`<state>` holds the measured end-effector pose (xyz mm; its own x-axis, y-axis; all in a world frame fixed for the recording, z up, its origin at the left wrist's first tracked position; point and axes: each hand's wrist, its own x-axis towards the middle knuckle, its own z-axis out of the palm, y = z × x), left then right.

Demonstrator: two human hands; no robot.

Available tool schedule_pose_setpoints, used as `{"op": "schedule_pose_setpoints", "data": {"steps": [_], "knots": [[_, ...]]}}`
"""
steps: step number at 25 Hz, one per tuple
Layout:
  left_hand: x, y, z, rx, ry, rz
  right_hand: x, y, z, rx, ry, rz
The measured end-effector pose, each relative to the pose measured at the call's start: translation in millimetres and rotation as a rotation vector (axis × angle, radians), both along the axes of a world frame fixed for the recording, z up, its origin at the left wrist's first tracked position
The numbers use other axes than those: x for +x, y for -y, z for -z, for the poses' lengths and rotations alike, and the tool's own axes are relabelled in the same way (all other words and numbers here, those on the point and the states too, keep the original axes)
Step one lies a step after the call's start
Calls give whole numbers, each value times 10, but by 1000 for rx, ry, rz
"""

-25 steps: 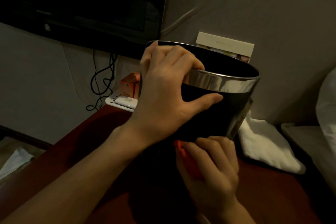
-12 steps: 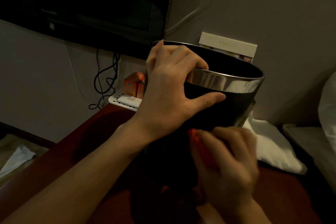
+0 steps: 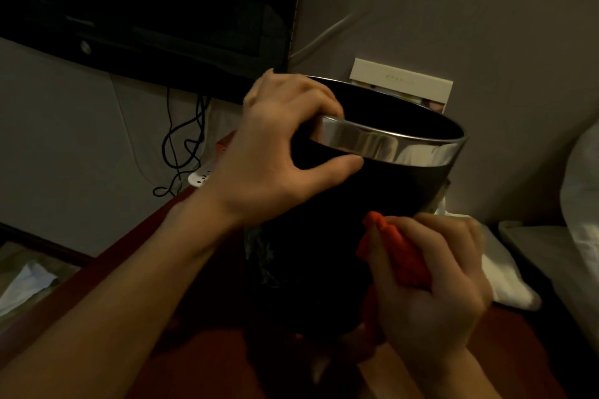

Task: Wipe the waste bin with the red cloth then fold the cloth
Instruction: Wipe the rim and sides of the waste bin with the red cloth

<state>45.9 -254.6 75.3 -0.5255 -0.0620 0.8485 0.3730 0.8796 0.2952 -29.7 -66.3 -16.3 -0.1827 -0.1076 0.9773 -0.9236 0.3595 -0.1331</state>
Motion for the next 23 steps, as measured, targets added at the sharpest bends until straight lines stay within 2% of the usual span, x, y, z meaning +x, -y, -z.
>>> {"op": "schedule_pose_setpoints", "data": {"steps": [2, 7, 12, 16, 20, 23], "knots": [[-33, -198, 43, -43, -36, -64, 24, 54, 86, -2, 1, -1], [-62, -162, 37, 34, -46, -10, 145, 217, 362, 270, -161, -48], [-50, -22, 25, 80, -49, 58, 51, 48, 9, 8, -22, -21], [-59, 23, 33, 79, -36, 94, -6, -7, -64, -40, 5, 13], [-32, 53, 18, 83, -36, 112, -111, -123, -231, -207, 99, 3], [-46, -107, 50, 14, -48, 29, -131, -137, -186, -202, 113, 4]]}}
